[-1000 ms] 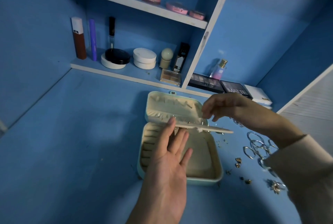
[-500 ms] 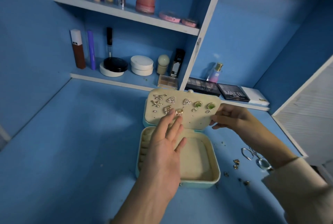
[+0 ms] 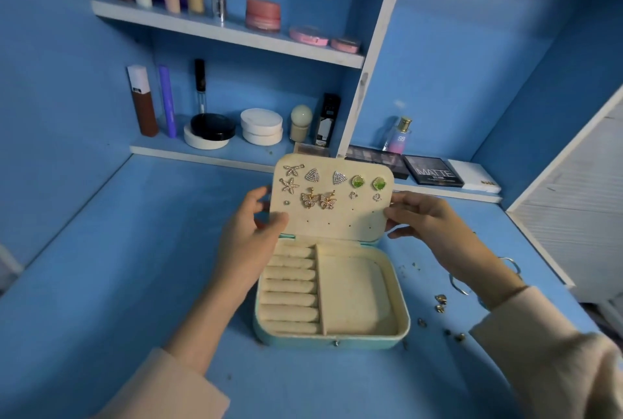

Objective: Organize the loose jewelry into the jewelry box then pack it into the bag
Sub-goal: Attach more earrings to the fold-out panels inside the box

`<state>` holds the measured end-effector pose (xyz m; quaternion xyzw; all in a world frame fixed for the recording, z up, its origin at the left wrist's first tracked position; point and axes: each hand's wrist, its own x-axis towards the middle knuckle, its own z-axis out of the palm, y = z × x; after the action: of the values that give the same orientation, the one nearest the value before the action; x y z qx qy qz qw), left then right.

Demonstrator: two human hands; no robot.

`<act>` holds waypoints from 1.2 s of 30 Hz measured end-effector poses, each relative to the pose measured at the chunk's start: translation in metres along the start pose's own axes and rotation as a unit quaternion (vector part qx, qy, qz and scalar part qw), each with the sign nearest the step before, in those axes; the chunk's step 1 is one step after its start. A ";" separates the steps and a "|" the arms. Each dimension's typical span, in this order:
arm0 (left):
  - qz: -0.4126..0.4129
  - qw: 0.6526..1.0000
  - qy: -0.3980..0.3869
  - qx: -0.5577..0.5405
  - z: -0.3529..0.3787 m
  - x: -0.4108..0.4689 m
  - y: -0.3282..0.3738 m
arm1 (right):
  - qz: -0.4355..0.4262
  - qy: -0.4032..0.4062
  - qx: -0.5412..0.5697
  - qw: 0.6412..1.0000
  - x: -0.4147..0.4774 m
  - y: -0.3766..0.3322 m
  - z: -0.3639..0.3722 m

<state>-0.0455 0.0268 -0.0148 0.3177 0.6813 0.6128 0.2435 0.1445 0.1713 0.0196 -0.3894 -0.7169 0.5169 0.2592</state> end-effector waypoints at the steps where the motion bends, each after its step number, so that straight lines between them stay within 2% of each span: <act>1: 0.012 1.000 -0.009 0.008 0.001 0.001 -0.004 | 0.002 -0.001 0.003 1.000 -0.001 0.000 0.000; 5: 0.047 0.998 -0.024 0.020 -0.001 0.004 -0.013 | 0.001 -0.026 -0.004 1.000 -0.008 -0.002 -0.008; 9: 0.053 0.998 -0.026 0.001 -0.001 0.006 -0.014 | -0.033 -0.042 -0.133 0.990 -0.025 0.000 -0.020; 13: 0.049 0.998 -0.031 -0.016 0.001 0.009 -0.017 | -0.076 -0.092 -0.316 0.941 -0.048 -0.001 -0.033; 17: 0.062 0.997 -0.032 -0.021 0.002 0.011 -0.019 | -0.058 -0.160 -0.412 0.895 -0.070 0.001 -0.047; 26: 0.071 0.997 -0.031 -0.027 0.003 0.012 -0.021 | -0.004 -0.225 -0.460 0.859 -0.089 0.011 -0.068; 36: 0.067 0.997 -0.031 -0.031 0.003 0.011 -0.020 | -0.003 -0.207 -0.454 0.867 -0.089 0.016 -0.066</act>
<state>-0.0532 0.0356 -0.0342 0.3734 0.6316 0.6383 0.2328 0.2500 0.1364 0.0293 -0.3457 -0.9109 0.2024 -0.0986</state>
